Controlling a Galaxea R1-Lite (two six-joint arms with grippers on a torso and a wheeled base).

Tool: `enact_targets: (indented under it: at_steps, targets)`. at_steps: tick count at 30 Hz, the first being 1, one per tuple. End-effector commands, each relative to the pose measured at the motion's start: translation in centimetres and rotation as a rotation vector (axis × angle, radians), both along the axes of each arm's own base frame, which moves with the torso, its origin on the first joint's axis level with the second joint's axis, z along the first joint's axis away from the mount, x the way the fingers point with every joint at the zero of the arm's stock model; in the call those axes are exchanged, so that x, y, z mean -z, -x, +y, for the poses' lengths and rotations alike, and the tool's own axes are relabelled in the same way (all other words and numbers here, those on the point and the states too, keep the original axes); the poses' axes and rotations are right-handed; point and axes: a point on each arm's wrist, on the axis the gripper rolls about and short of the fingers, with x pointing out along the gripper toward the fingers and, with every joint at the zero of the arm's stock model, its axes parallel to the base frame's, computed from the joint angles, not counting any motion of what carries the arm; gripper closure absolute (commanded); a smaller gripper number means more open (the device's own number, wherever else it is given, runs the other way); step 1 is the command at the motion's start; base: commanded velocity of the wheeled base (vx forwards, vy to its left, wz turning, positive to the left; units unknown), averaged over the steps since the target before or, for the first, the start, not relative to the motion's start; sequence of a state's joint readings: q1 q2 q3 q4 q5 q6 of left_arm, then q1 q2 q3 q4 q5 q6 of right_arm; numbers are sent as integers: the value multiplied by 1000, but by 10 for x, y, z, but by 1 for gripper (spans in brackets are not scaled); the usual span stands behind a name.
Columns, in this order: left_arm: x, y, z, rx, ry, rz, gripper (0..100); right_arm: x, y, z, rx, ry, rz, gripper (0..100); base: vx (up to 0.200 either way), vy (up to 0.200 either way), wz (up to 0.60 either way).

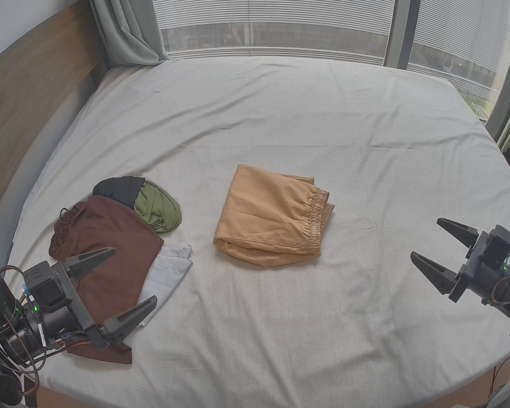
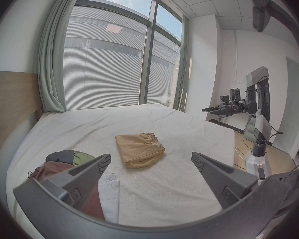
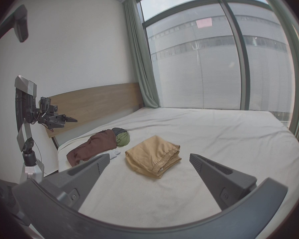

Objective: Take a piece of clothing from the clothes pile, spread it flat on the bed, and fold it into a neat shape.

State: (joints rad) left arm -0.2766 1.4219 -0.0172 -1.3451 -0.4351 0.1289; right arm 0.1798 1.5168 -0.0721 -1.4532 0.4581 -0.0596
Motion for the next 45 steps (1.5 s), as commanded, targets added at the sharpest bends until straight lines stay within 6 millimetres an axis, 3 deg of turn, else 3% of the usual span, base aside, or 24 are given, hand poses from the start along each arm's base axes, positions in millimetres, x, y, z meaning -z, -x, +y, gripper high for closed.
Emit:
enact_targets:
  at_steps: [1, 8, 17, 24, 26, 30, 36, 45]
  targets:
    - [-16, 33, 8, 5, 22, -91, 0, -18, 39, -13, 43, -19, -129, 0, 0, 0, 0]
    - [-21, 55, 16, -71, 39, -110, 0, -31, 66, -17, 45, -30, -216, 0, 0, 0, 0]
    - [-14, 96, 30, -130, 34, -97, 0, -36, 110, -23, 49, -40, -285, 0, 0, 0, 0]
    - [-7, 120, 39, -204, 51, -130, 0, -23, 152, -31, 111, -33, -304, 0, 0, 0, 0]
    - [-5, 127, 41, -228, 63, -141, 0, -11, 173, -32, 124, -37, -320, 0, 0, 0, 0]
    - [1, 136, 44, -251, 70, -147, 0, 10, 193, -33, 127, -48, -301, 0, 0, 0, 0]
    - [8, 150, 47, -294, 88, -178, 0, 31, 205, -32, 160, -52, -269, 0, 0, 0, 0]
    - [26, 163, 48, -346, 92, -140, 0, 50, 201, -35, 323, -47, -85, 0, 0, 0, 0]
